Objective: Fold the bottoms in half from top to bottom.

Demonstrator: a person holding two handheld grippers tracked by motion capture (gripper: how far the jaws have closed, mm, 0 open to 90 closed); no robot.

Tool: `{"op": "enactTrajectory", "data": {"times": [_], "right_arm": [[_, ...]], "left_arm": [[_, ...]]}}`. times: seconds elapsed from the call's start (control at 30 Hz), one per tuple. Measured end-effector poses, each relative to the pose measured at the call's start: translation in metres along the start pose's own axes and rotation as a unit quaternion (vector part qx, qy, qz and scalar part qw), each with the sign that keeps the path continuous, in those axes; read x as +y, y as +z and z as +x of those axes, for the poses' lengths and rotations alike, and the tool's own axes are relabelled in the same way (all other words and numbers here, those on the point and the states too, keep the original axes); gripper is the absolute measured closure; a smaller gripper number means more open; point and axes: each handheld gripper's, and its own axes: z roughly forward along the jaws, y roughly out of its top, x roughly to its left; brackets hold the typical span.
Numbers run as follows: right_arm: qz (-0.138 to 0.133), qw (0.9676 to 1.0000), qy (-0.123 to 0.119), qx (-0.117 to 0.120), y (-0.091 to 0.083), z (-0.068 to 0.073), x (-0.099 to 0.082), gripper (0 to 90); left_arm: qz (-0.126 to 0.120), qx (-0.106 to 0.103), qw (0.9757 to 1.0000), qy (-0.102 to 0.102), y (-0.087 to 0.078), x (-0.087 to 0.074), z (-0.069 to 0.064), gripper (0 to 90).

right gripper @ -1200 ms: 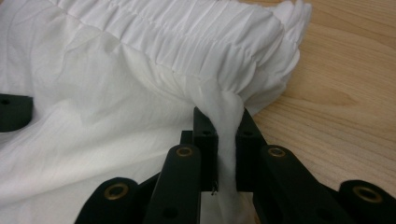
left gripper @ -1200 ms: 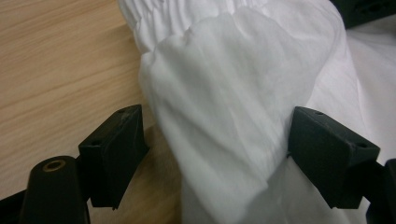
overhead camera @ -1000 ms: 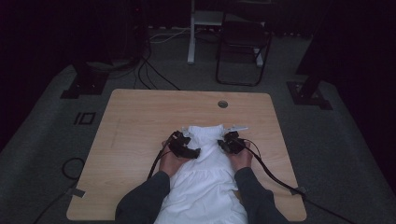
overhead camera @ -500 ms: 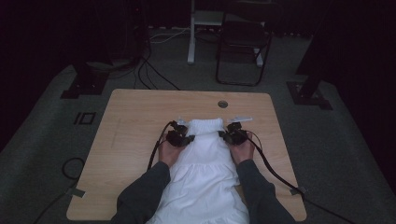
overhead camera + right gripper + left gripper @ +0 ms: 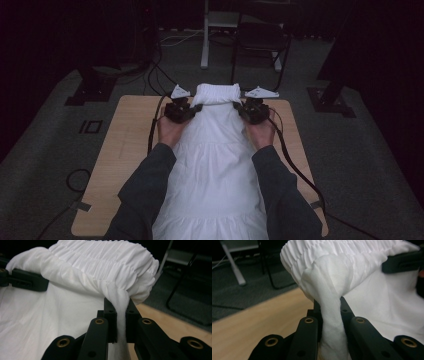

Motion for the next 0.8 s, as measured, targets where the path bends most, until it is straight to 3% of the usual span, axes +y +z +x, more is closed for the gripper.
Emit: {"op": "enactTrajectory", "data": {"times": [0.03,0.13,0.23,0.4,0.43,0.53,0.63,0.67,0.7,0.8], "right_arm": [[-0.007,0.9999,0.004,0.008,-0.006,0.001,0.007,84.1],[-0.002,0.9998,-0.001,0.02,-0.012,0.004,0.006,84.0],[0.012,0.9994,-0.01,0.031,-0.019,0.012,-0.004,83.9],[0.009,0.9979,-0.01,0.063,-0.042,0.021,-0.022,83.6],[0.011,0.9973,-0.011,0.071,-0.049,0.024,-0.027,83.6],[0.015,0.996,-0.019,0.086,-0.065,0.034,-0.042,83.4],[0.021,0.9943,-0.037,0.098,-0.084,0.052,-0.064,83.2],[0.022,0.9937,-0.038,0.103,-0.089,0.057,-0.072,83.2],[0.028,0.9926,-0.04,0.111,-0.094,0.064,-0.083,83.1],[0.041,0.9909,-0.041,0.121,-0.101,0.076,-0.108,82.8]], "left_arm": [[0.003,-0.003,1.0,0.007,-0.006,0.003,-0.001,82.4],[0.009,-0.005,0.9998,0.014,-0.01,0.001,-0.003,82.3],[0.026,-0.007,0.9994,0.022,-0.016,-0.011,-0.01,81.8],[0.021,-0.019,0.999,0.035,-0.032,-0.024,-0.025,81.0],[0.02,-0.026,0.9984,0.045,-0.044,-0.034,-0.036,80.8],[0.015,-0.034,0.9979,0.053,-0.061,-0.051,-0.053,80.4],[0.016,-0.046,0.9975,0.052,-0.077,-0.076,-0.068,80.1],[0.016,-0.046,0.9975,0.052,-0.077,-0.076,-0.068,79.9],[0.022,-0.053,0.9969,0.054,-0.086,-0.096,-0.077,79.4],[0.044,-0.065,0.9959,0.046,-0.094,-0.129,-0.089,78.4]]}}
